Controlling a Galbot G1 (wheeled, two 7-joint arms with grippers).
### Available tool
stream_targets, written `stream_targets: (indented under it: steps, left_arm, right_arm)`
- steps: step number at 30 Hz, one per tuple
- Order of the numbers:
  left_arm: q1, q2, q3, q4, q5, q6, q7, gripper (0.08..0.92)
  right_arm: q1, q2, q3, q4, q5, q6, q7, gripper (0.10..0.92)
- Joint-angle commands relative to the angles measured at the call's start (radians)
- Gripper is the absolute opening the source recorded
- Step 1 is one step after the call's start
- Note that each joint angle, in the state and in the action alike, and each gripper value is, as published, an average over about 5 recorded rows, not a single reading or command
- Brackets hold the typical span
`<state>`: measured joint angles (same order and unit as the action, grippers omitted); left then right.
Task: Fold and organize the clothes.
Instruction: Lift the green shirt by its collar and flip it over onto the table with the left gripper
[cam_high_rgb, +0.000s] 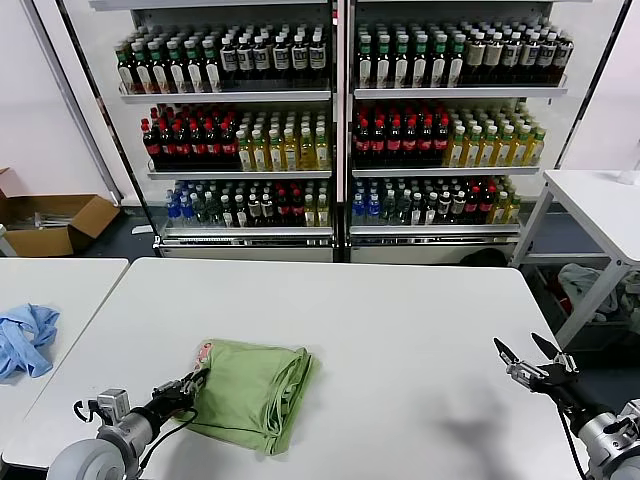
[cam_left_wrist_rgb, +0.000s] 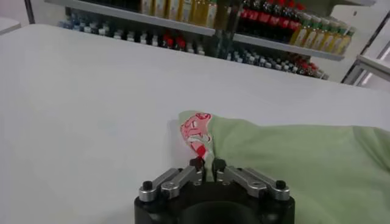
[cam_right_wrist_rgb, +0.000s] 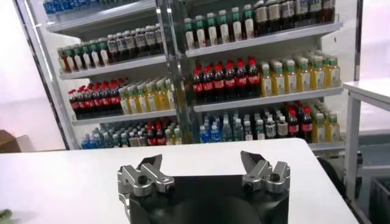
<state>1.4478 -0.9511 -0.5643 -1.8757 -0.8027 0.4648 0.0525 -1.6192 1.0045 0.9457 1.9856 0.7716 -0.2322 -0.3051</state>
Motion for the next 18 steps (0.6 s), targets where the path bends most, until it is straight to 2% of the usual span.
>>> stream_targets:
  steps: [1,4,7,13,18]
  left_arm:
    - [0.057,-0.072,-0.116,-0.058,0.017,-0.053,-0.085,0.136]
    - [0.09,-0.092,-0.222,-0.097,0.013,-0.062,-0.122,0.109]
    - [0.117,-0.073,-0.335,-0.117,0.01,-0.062,-0.134,0.109]
    - [0.136,0.053,-0.539,-0.051,0.005,-0.05,-0.128,0.109]
    - [0.121,0.169,-0.641,-0.022,-0.016,-0.034,-0.128,0.109]
  right_arm:
    - [-0.001,-0.004,0.013,0.003,0.009,0.0,0.0,0.823]
    - [0.0,-0.007,0.019,0.001,0.015,0.0,0.0,0.823]
    - [0.003,-0.008,0.013,-0.002,0.016,0.001,0.0,0.823]
    - [0.016,-0.006,-0.013,-0.001,0.014,0.001,0.002,0.823]
    - [0.023,-0.003,-0.025,-0.002,0.014,0.003,0.005,0.823]
